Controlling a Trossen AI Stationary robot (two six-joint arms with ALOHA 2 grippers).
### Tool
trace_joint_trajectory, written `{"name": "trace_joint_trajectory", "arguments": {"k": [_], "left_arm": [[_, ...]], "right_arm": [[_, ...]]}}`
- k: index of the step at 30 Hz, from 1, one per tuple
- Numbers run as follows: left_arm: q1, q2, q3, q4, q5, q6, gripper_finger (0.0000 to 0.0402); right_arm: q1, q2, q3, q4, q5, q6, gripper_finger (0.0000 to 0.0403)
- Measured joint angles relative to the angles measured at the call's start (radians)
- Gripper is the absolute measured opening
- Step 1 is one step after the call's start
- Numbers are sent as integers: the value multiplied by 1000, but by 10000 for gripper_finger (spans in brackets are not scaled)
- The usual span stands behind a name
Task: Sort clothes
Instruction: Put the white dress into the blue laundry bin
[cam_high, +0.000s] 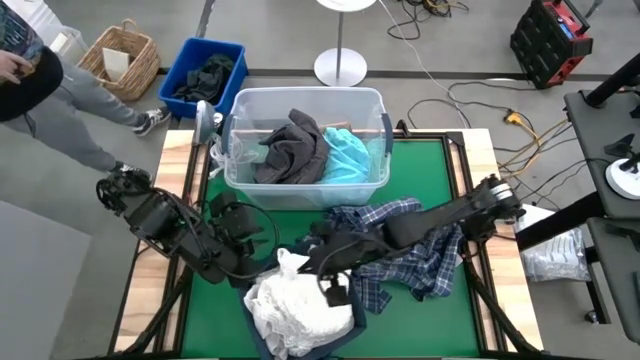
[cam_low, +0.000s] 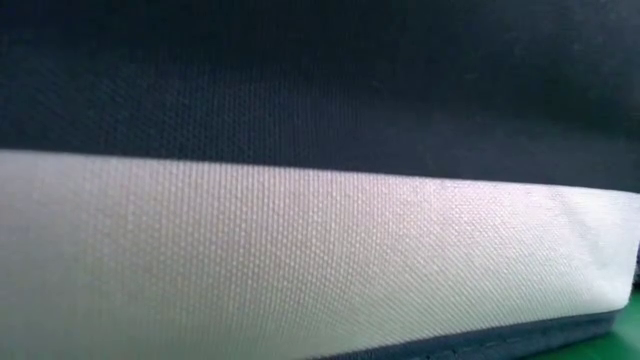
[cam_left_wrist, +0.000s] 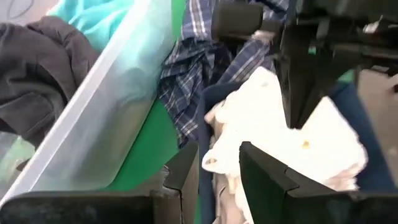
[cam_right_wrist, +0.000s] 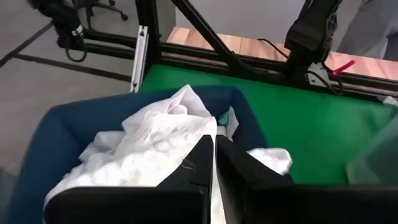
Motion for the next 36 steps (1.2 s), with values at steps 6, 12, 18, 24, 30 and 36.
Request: {"name": "trace_joint_trajectory", "arguments": {"k": [6,12,18,24,30,36], "left_arm": [[0,1,17,40,-39,52,96],[0,37,-121,378,3,307,76],[22,75,-278,518,6,380,8],[28,78,-492,762,123,324,2],[22,116,-641,968,256,224,0],[21,178,-718,981,307,95,0]], "right_arm": [[0,-139,-2,-147,0,10,11],[14,-259,-2,-327,74,56,11],[40,-355,-10,-446,209,104,11],[43,-418,-28,-459,298,157,11],[41,-440,-31,-460,321,162,11],[44,-424,-42,-459,380,179,11]]}}
